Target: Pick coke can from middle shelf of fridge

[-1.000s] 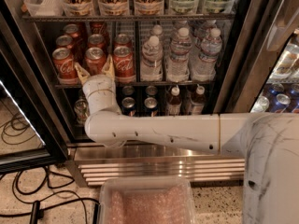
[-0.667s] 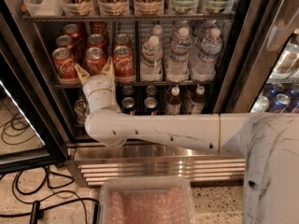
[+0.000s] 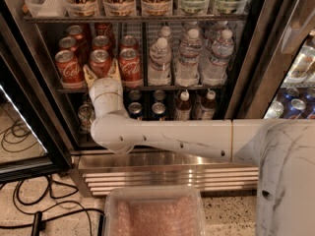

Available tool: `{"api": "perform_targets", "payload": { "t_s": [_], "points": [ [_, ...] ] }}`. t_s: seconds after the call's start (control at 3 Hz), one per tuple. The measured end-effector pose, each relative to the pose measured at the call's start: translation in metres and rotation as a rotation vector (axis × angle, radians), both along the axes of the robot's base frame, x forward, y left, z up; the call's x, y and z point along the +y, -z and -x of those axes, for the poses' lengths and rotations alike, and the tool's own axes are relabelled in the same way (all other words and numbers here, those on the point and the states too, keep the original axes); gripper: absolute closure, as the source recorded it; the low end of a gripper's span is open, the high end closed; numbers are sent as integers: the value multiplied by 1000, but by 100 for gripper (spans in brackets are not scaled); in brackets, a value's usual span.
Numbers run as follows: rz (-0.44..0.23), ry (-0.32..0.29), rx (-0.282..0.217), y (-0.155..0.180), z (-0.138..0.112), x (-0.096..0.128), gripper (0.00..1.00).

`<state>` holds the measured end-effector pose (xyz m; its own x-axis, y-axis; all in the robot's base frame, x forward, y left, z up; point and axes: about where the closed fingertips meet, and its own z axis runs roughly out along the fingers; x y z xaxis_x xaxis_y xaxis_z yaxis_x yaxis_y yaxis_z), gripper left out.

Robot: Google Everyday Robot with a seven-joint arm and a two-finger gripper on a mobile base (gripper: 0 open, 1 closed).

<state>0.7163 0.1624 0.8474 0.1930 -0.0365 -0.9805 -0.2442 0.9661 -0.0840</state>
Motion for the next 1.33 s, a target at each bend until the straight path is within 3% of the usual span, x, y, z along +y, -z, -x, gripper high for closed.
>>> {"api": "perform_targets", "payload": {
  "t_s": [0.67, 1.0, 1.33],
  "points": [
    [0, 0, 0, 0, 0, 0, 84],
    [1, -1, 0, -1, 0, 0, 100],
    [-13, -13, 6, -11, 5, -2, 100]
  ]
}}
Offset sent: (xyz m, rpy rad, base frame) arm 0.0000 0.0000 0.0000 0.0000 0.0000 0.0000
